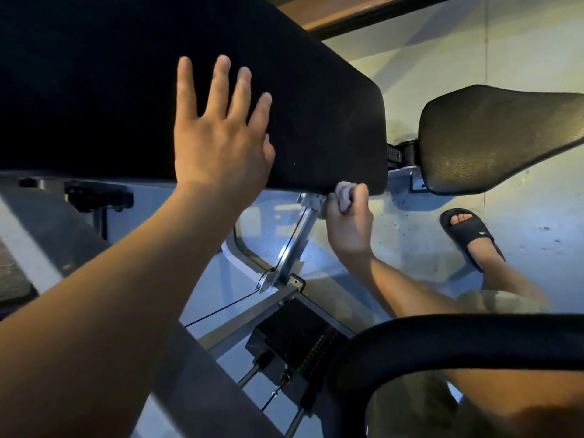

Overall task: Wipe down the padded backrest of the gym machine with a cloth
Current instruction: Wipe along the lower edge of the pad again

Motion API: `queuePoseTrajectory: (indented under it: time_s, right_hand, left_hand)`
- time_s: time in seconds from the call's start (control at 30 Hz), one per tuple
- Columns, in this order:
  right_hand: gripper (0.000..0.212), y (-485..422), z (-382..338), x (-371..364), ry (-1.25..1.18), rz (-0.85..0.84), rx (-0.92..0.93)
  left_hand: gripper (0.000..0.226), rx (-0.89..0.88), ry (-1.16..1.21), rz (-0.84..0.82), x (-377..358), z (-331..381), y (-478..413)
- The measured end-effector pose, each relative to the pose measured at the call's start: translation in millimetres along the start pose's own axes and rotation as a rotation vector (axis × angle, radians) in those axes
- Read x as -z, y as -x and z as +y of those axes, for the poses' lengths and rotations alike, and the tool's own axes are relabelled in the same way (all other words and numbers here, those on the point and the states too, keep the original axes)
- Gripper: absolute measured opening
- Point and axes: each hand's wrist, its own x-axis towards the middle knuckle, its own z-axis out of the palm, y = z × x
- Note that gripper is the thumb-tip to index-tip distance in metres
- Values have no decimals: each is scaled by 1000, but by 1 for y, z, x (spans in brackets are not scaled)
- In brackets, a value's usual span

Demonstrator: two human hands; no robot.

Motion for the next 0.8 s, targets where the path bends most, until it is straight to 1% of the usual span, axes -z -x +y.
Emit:
queuePoseTrajectory:
  time_s: [0.07,0.13,0.2,0.27,0.3,0.37,0.4,0.47,0.5,0.6,0.63,0.7,0.73,0.8]
  right_hand:
    - [31,12,-14,-6,-75,-85,87]
    - [31,13,-14,-4,-75,-131,86]
    - [29,8,3,4,-56,-83,-6]
    - [20,2,21,9,-1,16,-205]
    - [16,-1,28,11,15,39,-297]
    - [15,-9,28,7,-31,13,-367]
    - [17,-10,16,1,-82,6,-380]
    - [24,-4,-7,-9,-139,3,-351]
    - [29,3,-19,-14,-138,-38,-306]
    - [24,26,-47,-27,-185,-288,-153]
    - [27,28,-50,-28,-174,-348,-100]
    - [31,23,-55,-19,-94,-362,-41]
    - [32,20,-56,-8,-62,-345,-52]
    - [25,15,-52,23,-5,-331,-93]
  left_hand:
    - [66,5,-19,3,-2,6,1]
    - [67,1,-20,8,-4,8,0]
    - [67,-3,-19,10,-4,5,-1]
    - [68,2,-27,19,-5,4,-1]
    - [68,-1,-30,21,-4,5,-1]
    - [68,-12,-29,24,-4,6,-1]
    - [67,-15,-27,26,-4,7,-2]
    - [67,-15,-26,32,-5,6,-2]
    - [66,-13,-32,36,-5,6,-2]
    - [67,-16,-47,30,-5,5,-2]
    - [67,-18,-41,25,-3,4,-2]
    - [67,-17,-27,21,1,3,-3]
    - [67,-17,-19,14,4,3,-2]
    - [66,-20,14,-11,7,1,-1]
